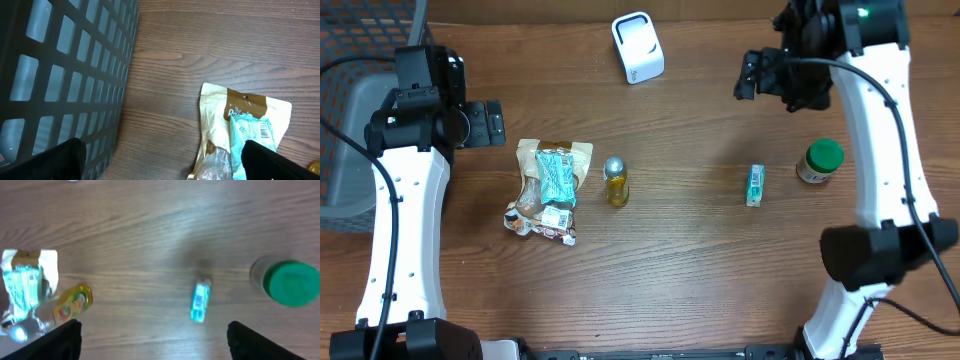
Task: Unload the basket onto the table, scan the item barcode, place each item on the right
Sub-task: 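Raise the right gripper and move it over the Kleenex pack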
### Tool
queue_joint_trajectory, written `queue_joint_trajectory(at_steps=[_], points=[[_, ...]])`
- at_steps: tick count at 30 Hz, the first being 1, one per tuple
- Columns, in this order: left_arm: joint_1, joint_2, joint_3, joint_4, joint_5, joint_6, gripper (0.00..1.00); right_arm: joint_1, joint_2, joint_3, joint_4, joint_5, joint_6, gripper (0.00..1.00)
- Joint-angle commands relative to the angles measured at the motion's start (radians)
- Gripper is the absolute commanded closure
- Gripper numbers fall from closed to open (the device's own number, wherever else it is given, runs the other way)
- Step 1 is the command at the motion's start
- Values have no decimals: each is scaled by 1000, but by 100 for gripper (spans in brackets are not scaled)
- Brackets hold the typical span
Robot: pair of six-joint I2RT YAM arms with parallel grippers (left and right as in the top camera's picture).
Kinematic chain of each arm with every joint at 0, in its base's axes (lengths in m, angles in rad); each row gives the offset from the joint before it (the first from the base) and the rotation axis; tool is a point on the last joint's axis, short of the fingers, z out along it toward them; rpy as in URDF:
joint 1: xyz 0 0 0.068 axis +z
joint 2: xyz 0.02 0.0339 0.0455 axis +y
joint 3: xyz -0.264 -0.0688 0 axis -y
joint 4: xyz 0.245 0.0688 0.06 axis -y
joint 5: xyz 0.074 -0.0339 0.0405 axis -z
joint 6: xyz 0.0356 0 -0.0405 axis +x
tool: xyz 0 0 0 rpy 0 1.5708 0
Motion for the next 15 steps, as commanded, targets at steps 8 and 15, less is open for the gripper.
queue_joint_trajectory(at_steps=[8, 15], points=[[-5, -15, 23, 3, -5, 19, 0, -94, -139, -384, 6, 31, 11, 5], [-5, -15, 23, 3, -5, 19, 0, -105, -139, -545, 64, 32, 27, 1]])
